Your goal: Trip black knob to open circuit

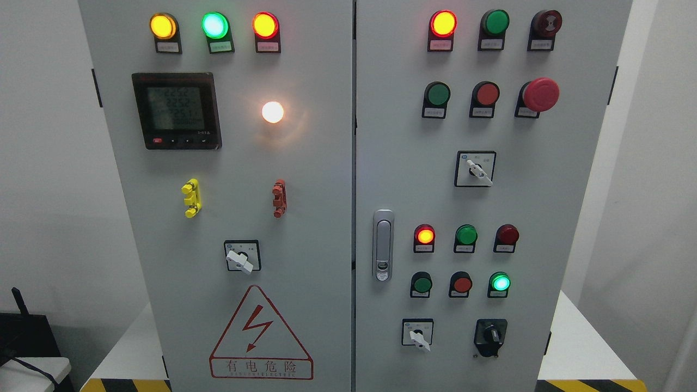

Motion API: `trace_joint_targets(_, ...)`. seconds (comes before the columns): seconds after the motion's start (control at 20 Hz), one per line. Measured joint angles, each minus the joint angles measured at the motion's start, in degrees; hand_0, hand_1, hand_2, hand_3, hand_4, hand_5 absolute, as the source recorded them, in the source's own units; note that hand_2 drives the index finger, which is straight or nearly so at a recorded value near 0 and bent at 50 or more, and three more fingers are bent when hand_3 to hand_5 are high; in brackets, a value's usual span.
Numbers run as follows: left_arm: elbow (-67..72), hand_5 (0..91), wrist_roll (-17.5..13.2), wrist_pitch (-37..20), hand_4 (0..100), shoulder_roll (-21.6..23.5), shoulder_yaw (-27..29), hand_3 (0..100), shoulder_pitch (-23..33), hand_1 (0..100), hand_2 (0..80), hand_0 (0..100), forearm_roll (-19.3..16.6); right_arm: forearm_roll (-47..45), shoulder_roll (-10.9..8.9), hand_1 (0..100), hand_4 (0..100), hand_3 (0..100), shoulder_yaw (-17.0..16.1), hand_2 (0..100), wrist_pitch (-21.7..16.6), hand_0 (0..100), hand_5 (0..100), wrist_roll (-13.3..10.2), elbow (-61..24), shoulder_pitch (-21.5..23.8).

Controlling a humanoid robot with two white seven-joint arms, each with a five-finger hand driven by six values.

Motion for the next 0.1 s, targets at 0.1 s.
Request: trace_joint_targets(0.1,0.0,0.0,0.0,0.0,0,0.0,0.0,0,0.0,39,0.0,12,0.0,0.0,-0.16,17,14,12,0.0,0,0.0,0,18,0.0,-0.1,0.1)
